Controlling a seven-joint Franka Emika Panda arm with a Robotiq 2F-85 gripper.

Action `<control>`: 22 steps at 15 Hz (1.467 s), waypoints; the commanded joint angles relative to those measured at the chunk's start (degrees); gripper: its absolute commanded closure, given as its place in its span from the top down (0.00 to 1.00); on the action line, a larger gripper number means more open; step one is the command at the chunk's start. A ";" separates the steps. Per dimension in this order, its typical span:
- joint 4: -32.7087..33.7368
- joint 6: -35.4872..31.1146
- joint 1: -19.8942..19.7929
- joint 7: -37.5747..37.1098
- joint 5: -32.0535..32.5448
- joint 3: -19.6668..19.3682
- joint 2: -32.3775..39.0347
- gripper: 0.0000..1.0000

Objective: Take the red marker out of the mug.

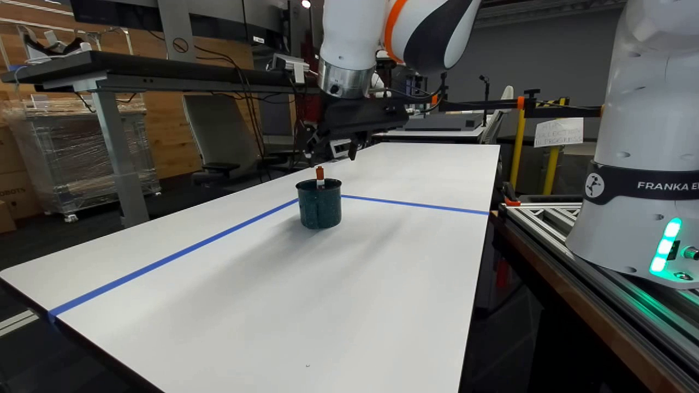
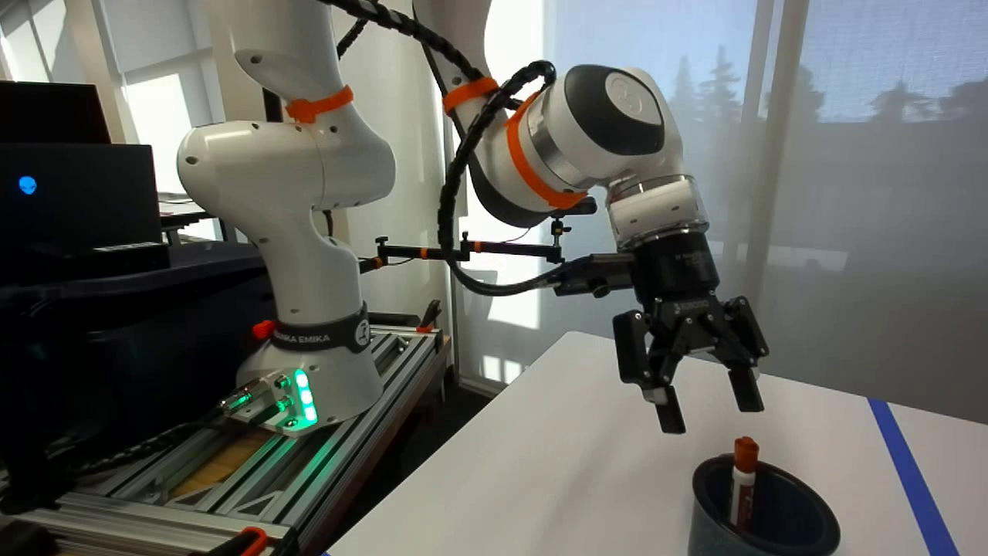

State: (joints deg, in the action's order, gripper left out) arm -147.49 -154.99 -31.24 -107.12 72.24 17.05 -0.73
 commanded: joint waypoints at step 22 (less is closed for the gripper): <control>9.23 3.24 1.29 -20.50 17.11 0.14 12.38 0.20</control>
State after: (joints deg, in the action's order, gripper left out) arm -138.63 -152.58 -30.63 -124.51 86.89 17.02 11.45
